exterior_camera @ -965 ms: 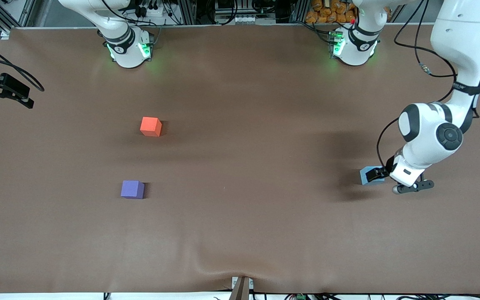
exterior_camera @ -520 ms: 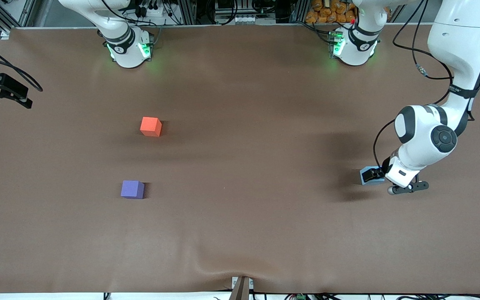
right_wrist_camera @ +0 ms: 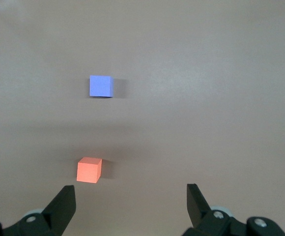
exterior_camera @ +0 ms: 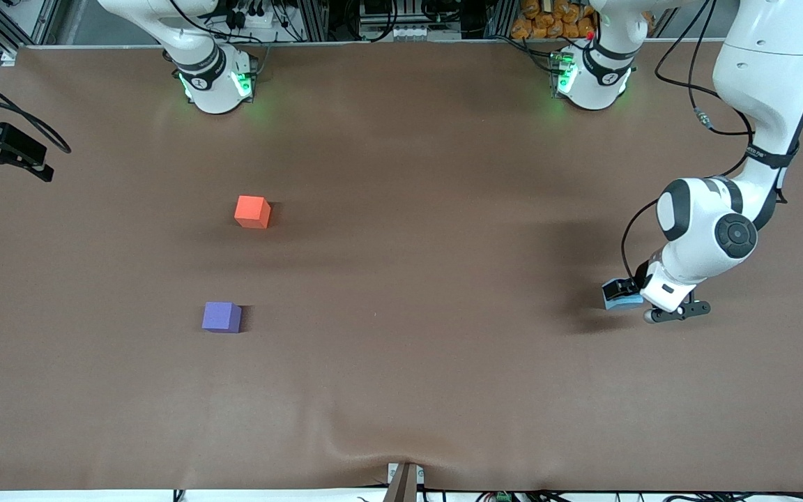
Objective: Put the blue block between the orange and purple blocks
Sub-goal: 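Close the left gripper on the light-blue cube, then carry the light-blue cube with the left gripper toward the orange cube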
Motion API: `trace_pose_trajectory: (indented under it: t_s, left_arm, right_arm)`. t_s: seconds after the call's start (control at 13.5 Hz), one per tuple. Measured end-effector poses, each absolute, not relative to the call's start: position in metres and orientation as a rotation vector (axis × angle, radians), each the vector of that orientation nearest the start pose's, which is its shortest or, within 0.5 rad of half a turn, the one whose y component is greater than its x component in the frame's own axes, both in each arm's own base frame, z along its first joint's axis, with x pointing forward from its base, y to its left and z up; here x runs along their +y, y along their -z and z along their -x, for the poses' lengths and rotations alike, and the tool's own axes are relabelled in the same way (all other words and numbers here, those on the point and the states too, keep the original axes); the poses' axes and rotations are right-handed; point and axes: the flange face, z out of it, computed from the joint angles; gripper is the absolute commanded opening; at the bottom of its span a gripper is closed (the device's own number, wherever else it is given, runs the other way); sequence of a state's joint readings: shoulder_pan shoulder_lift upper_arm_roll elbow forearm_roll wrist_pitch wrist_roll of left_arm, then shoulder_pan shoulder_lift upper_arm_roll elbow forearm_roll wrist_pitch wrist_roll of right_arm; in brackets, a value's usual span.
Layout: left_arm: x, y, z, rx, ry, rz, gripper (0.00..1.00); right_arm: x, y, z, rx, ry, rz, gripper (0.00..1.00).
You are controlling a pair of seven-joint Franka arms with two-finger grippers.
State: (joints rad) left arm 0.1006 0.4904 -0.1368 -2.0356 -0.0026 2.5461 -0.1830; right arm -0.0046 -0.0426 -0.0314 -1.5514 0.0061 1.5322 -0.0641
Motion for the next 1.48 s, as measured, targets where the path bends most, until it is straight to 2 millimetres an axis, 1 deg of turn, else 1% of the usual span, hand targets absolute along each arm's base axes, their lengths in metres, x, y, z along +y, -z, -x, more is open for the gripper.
trace_pose_trajectory:
  t_s: [0.07,0.15,0.22,0.37,0.45,0.52,0.67,0.82,0.89,1.04,1.19,1.34,1.48]
  left_arm:
    - [-0.021,-0.202,-0.6,-0.265,0.019,3.198,0.29]
    - [-0.021,-0.2,-0.598,-0.265,0.011,3.198,0.07]
    - [-0.021,-0.199,-0.598,-0.263,0.009,3.198,0.0]
    - [-0.024,-0.2,-0.598,-0.248,0.01,3.202,0.0]
    - [-0.034,-0.201,-0.597,-0.225,0.006,3.212,0.0]
    - [-0.052,-0.203,-0.597,-0.181,-0.002,3.229,0.0]
    - [-0.107,-0.218,-0.597,-0.063,0.018,3.276,0.0]
    - [-0.172,-0.238,-0.594,0.091,0.055,3.317,0.0]
    - [-0.21,-0.247,-0.589,0.187,0.072,3.324,0.0]
    - [-0.289,-0.262,-0.568,0.39,0.106,3.323,0.0]
    - [-0.366,-0.275,-0.539,0.558,0.13,3.319,0.0]
    - [-0.435,-0.279,-0.507,0.707,0.107,3.309,0.01]
    - [-0.496,-0.276,-0.483,0.789,0.068,3.3,0.03]
  right_arm:
    - [-0.018,-0.653,-0.537,-0.045,0.038,3.125,1.0]
    - [-0.018,-0.654,-0.537,-0.045,0.038,3.119,1.0]
    - [-0.017,-0.654,-0.537,-0.044,0.039,3.116,1.0]
    - [-0.018,-0.653,-0.537,-0.042,0.038,3.115,1.0]
    - [-0.019,-0.653,-0.537,-0.039,0.038,3.115,1.0]
    - [-0.021,-0.653,-0.537,-0.034,0.038,3.115,1.0]
    - [-0.023,-0.653,-0.537,-0.028,0.031,3.115,1.0]
    - [-0.023,-0.653,-0.536,-0.028,0.025,3.114,1.0]
    - [-0.023,-0.653,-0.536,-0.028,0.024,3.114,1.0]
    - [-0.023,-0.652,-0.536,-0.028,0.023,3.114,1.0]
    - [-0.023,-0.652,-0.536,-0.028,0.023,3.113,1.0]
    - [-0.023,-0.652,-0.536,-0.028,0.022,3.113,1.0]
    - [-0.023,-0.652,-0.536,-0.028,0.021,3.113,1.0]
